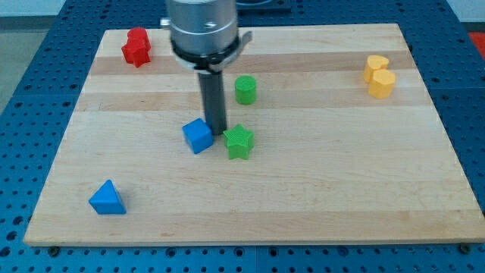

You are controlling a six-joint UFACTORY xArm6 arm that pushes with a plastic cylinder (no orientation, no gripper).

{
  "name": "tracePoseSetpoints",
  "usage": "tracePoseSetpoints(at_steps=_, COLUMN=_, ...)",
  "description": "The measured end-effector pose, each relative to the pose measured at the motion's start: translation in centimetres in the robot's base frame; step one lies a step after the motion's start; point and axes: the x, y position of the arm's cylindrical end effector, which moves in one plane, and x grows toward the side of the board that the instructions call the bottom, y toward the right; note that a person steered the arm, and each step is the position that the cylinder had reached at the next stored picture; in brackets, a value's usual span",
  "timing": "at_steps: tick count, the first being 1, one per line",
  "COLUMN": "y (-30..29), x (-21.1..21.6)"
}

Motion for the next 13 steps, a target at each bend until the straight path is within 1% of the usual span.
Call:
tracePoseSetpoints(at_steps=1, y=-3.5, x=0.0)
tracePoseSetpoints(at_steps=2, y=-5.1, x=1.4)
tracePoseSetpoints(at_steps=5, y=-6.9, x=7.3)
tracePoseSetpoints(at_steps=8, y=-8.6, x=7.6)
tracePoseSetpoints(at_steps=9, y=-8.6, x=5.9)
tracePoseSetpoints(at_steps=10, y=-7.3, x=3.5)
tracePoseSetpoints(at_steps=13, y=7.1, x=3.4)
